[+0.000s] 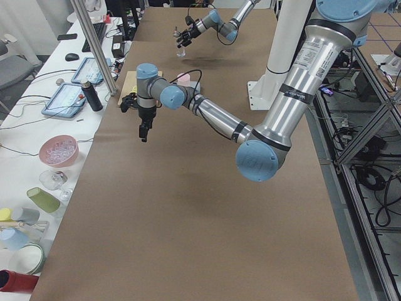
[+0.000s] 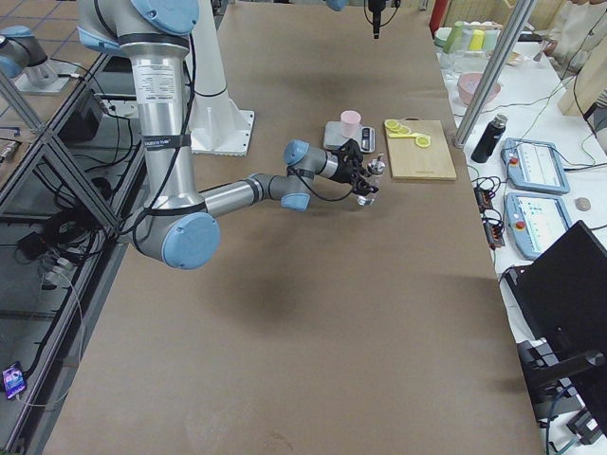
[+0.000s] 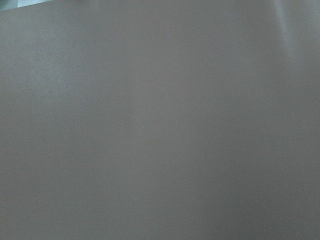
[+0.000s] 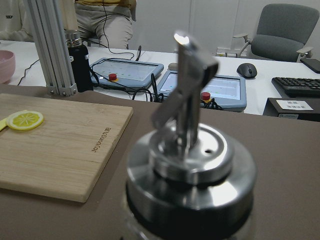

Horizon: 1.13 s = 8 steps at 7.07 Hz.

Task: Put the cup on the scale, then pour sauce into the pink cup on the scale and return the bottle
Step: 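Lower the bottle onto the table with the right gripper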

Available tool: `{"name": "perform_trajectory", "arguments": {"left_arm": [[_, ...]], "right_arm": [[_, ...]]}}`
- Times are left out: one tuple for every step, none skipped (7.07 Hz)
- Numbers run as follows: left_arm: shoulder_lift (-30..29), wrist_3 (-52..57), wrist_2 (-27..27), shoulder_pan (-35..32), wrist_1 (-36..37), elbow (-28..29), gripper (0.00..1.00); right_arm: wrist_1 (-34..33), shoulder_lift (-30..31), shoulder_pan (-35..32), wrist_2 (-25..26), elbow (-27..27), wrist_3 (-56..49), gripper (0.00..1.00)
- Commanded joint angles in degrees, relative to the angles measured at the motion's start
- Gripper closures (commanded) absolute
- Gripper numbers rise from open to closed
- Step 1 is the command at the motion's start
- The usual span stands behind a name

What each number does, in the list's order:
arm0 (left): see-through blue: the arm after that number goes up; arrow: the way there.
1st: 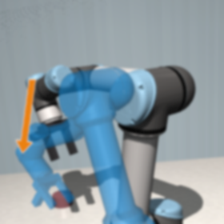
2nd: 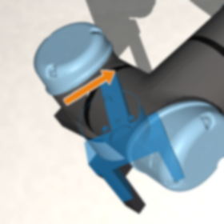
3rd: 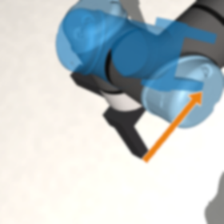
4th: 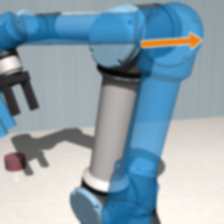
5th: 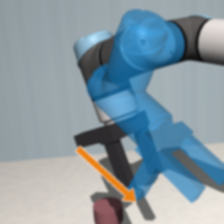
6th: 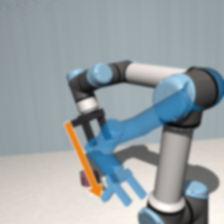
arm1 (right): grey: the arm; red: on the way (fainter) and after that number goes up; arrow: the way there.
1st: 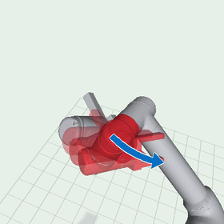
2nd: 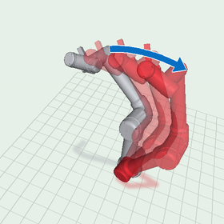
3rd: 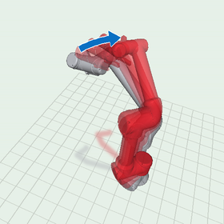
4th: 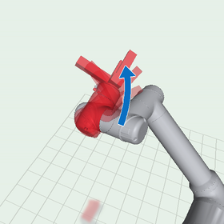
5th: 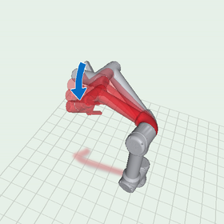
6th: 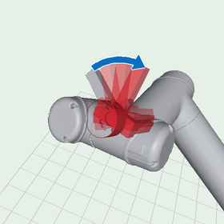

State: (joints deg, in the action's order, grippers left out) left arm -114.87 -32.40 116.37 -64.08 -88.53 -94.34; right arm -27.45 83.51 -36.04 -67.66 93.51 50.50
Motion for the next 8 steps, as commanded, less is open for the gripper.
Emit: {"name": "perform_trajectory", "arguments": {"left_arm": [[-0.09,0.06,0.0,0.0,-0.07,0.21,0.01],[-0.09,0.06,0.0,0.0,-0.07,0.29,0.01],[-0.09,0.14,-0.09,0.0,-0.07,0.29,0.01],[-0.09,0.15,0.0,0.0,-0.07,0.29,0.01],[-0.09,0.15,-0.09,0.0,-0.07,0.29,0.01],[-0.09,0.15,0.0,0.0,-0.07,0.29,0.01],[-0.09,0.15,-0.09,0.0,-0.15,0.38,0.01],[-0.09,0.15,-0.09,0.0,-0.16,0.38,0.01]], "right_arm": [[0.12,0.08,0.01,-0.01,-0.52,0.13,1.0],[0.12,0.08,0.09,-0.01,-0.78,0.13,1.0],[0.12,0.08,0.1,-0.01,-1.57,0.39,1.0],[0.12,0.08,0.1,-0.01,-1.75,0.56,1.0],[0.2,0.08,0.1,-0.62,-1.84,0.74,1.0],[0.12,-0.01,0.1,-1.41,-1.84,0.74,1.0],[0.12,-0.01,0.1,-1.68,-2.01,0.74,1.0],[0.12,-0.01,0.1,-2.03,-2.19,0.74,1.0]]}}
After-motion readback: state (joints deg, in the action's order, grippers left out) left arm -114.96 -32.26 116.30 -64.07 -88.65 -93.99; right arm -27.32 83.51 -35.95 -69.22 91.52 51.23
